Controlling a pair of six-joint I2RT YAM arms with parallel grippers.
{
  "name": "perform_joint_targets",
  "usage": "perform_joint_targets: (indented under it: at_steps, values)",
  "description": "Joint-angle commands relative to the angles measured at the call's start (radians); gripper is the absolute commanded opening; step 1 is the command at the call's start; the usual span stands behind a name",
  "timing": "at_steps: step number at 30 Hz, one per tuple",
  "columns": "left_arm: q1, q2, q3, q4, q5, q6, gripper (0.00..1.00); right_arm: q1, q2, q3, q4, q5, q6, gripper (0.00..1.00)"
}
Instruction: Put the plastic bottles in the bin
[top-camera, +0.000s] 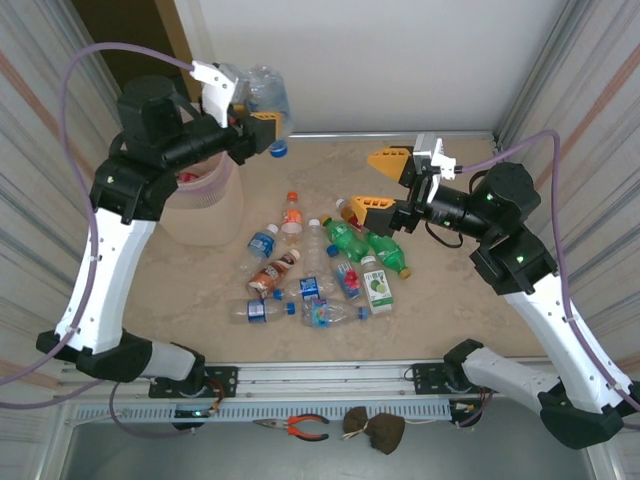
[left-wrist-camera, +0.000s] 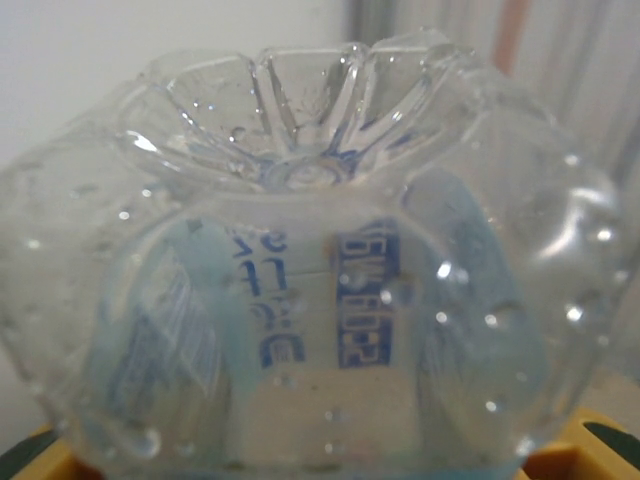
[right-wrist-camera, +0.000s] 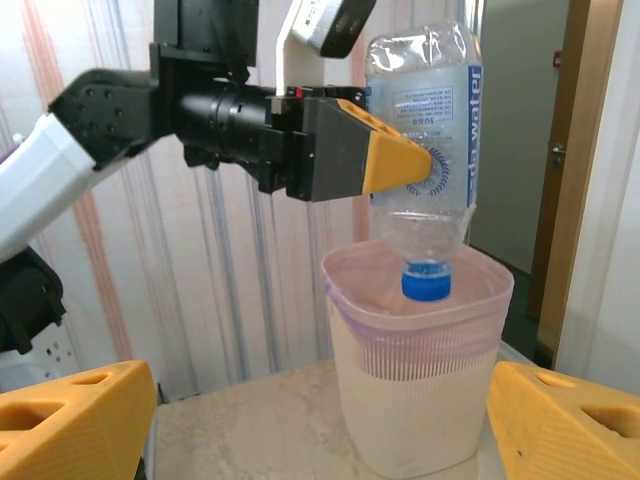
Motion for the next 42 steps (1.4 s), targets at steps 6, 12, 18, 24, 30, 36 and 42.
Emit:
perform_joint_targets:
  at_steps: [6,12,18,24,30,36,42]
  values:
    - [0.197,0.084,0.174,-0.368,-0.272,0.136,0.48,-0.005,-0.008,-0.008,-0.026,0.023,-0.037,0.84]
    - [0.319,0.139,0.227,-0.494,-0.382,0.215,0.49,-0.005,-0.001,-0.002,-0.026,0.018,-0.037,0.84]
    - [0.395,0.191,0.182,-0.510,-0.475,0.250,0.49,-0.005,0.004,-0.001,-0.029,0.013,-0.034,0.83]
    - [0.418,0.264,0.128,-0.472,-0.602,0.268,0.49,-0.005,0.001,-0.003,-0.038,0.009,-0.032,0.83]
    - [0.457,0.336,0.054,-0.420,-0.622,0.261,0.49,-0.006,-0.012,-0.013,-0.049,0.016,-0.035,0.83]
    - [0.501,0.400,-0.032,-0.366,-0.599,0.248,0.49,-0.006,-0.018,-0.022,-0.054,0.023,-0.041,0.83]
    - [0.547,0.509,-0.028,-0.397,-0.521,0.229,0.50,-0.007,-0.010,-0.029,-0.052,0.017,-0.043,0.84]
